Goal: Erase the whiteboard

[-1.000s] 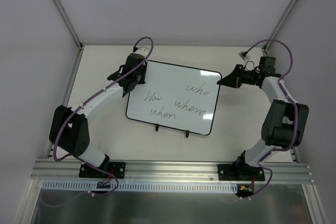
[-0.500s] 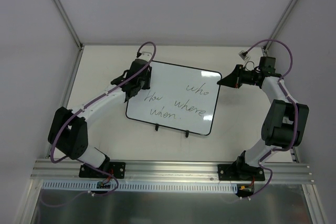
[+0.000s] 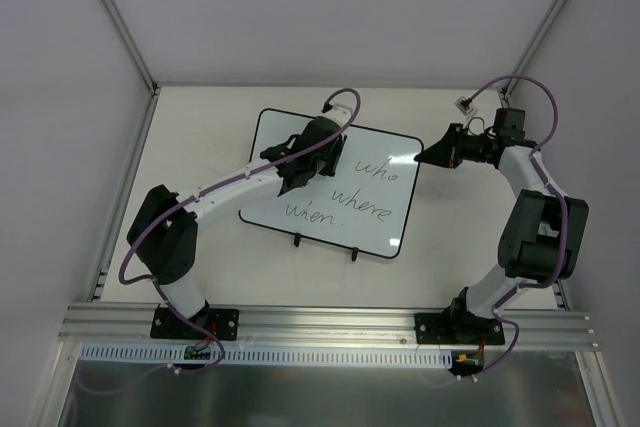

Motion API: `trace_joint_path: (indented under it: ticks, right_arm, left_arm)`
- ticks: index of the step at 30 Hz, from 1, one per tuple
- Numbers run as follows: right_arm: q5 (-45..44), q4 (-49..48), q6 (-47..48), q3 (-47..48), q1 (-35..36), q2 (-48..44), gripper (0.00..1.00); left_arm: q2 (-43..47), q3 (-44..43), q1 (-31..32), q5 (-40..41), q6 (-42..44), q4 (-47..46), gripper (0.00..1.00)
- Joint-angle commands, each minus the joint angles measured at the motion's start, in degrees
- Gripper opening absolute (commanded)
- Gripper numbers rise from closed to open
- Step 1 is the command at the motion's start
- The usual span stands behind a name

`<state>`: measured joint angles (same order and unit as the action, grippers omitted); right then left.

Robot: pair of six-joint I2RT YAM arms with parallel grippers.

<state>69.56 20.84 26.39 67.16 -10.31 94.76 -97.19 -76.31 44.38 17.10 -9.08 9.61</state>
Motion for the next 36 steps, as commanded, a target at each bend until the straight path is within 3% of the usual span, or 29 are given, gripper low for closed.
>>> trace_joint_path:
  ticks: [1,12,28,36]
  right_arm:
    - [-4.43,-3.35,6.04,-0.01,-0.42,-1.16,0.00]
    - [-4.70,-3.35,6.13,0.08,-0.42,-1.51,0.00]
    - [-4.61,-3.35,6.22,-0.18,-0.33,-1.60,0.00]
    - [-4.70,-3.26,6.22,-0.18,-0.33,-1.51,0.00]
  left_arm:
    - [-3.36,-1.56,3.87,-2.08,0.82,-0.47,0.00]
    - [1.64,1.34,4.49,3.90,0.38,-0.47,0.00]
    - [16.85,19.00,-8.43,6.72,-3.22,-0.55,0.00]
    - [19.14,25.60,-9.40,6.45,-4.36,-0.73,0.00]
